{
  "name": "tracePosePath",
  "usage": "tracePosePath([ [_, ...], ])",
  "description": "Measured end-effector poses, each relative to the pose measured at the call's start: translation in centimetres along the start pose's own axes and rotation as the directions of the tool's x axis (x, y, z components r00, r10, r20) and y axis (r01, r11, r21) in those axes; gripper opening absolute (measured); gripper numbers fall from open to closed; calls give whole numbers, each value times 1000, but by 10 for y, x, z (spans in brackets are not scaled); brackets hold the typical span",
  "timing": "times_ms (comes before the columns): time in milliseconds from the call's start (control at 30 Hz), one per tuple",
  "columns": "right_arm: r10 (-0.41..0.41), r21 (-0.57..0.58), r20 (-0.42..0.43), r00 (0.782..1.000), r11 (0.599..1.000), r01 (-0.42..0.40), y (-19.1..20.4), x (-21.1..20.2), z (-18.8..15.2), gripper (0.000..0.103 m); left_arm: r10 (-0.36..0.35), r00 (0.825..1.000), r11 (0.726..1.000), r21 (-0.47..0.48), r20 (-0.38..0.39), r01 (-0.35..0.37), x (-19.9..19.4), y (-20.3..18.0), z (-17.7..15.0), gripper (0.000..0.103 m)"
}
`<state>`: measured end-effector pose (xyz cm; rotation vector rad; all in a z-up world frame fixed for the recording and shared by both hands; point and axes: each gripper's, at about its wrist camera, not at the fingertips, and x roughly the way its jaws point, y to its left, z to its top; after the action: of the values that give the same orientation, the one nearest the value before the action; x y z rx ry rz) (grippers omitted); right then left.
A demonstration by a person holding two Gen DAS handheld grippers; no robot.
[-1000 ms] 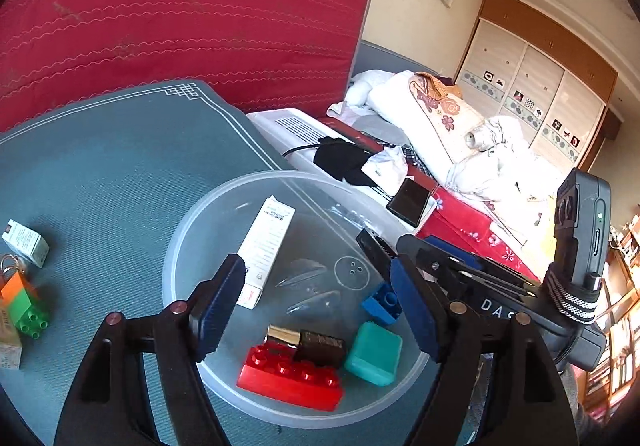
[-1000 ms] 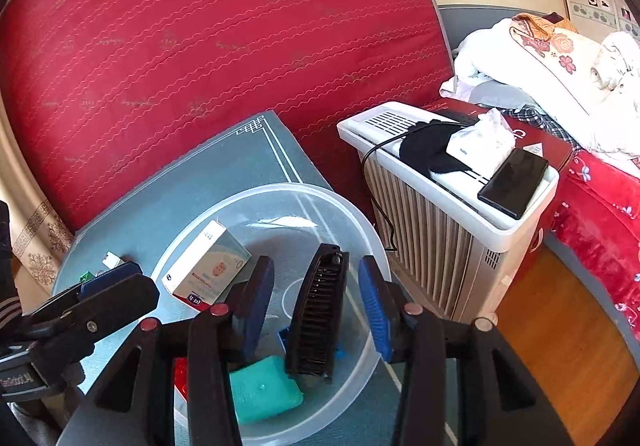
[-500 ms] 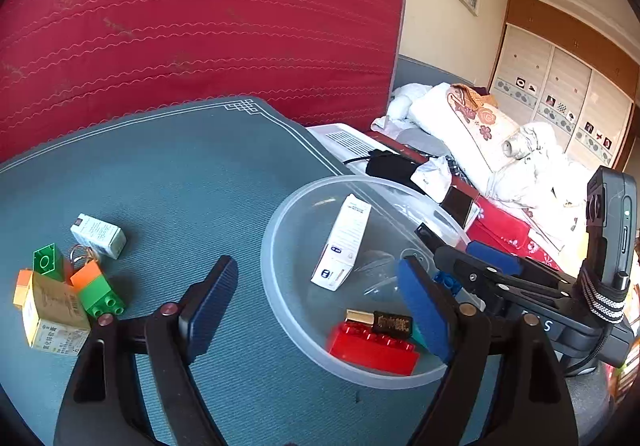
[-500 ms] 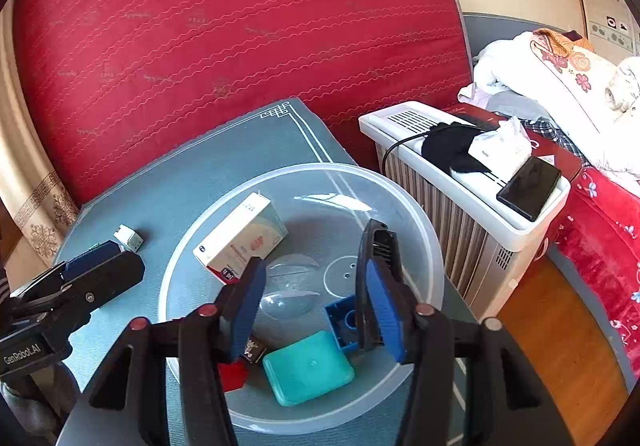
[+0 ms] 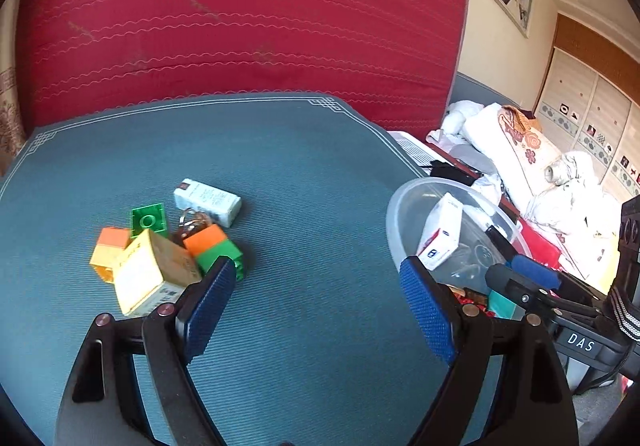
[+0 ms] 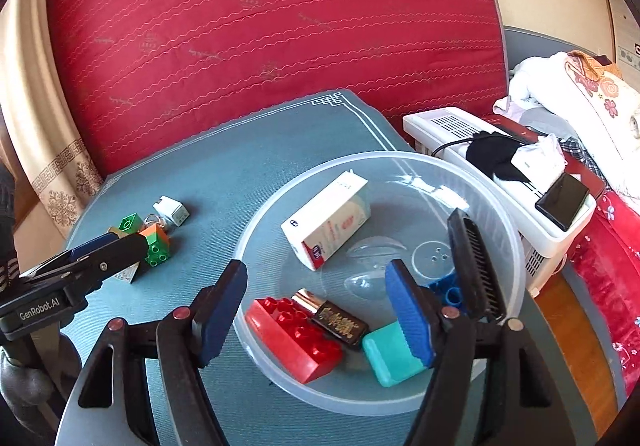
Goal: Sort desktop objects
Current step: 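Move both tools back over the remaining objects on the seat, then grasp the yellow ointment box with the left gripper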
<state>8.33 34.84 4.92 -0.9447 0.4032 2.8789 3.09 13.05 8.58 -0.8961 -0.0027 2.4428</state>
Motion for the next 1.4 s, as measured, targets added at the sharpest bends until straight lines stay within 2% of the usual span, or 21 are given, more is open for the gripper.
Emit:
tracePosePath([
  [133,24,-22,-13,1000,999,-24,20,4,-5,76,61,998,996,-60,20,-59,-11,34,-4,92],
  [300,60,-51,-28,998,997,-61,44,7,-10,76,103,994,986,-132,27,-99,-18,63,-11,97],
  [500,92,-73,-45,995,993,-95,68,13,-14,76,89,996,976,-199,12,-85,-15,87,-19,98],
  [867,116,-103,-70,991,987,-123,90,23,-20,76,23,997,954,-298,-72,-44,6,106,-24,98],
  [967,123,-110,-78,989,985,-131,93,25,-21,76,27,996,951,-304,-81,-50,9,106,-21,98],
  [1167,127,-125,-82,988,983,-137,96,26,-25,76,77,995,941,-326,-68,-95,11,108,-16,97],
  [1267,130,-128,-88,988,982,-140,97,28,-27,76,62,996,927,-365,-71,-84,15,115,-18,92],
  [1400,128,-140,-96,987,980,-141,102,31,-30,76,5,996,910,-413,-93,-43,24,125,-24,73],
])
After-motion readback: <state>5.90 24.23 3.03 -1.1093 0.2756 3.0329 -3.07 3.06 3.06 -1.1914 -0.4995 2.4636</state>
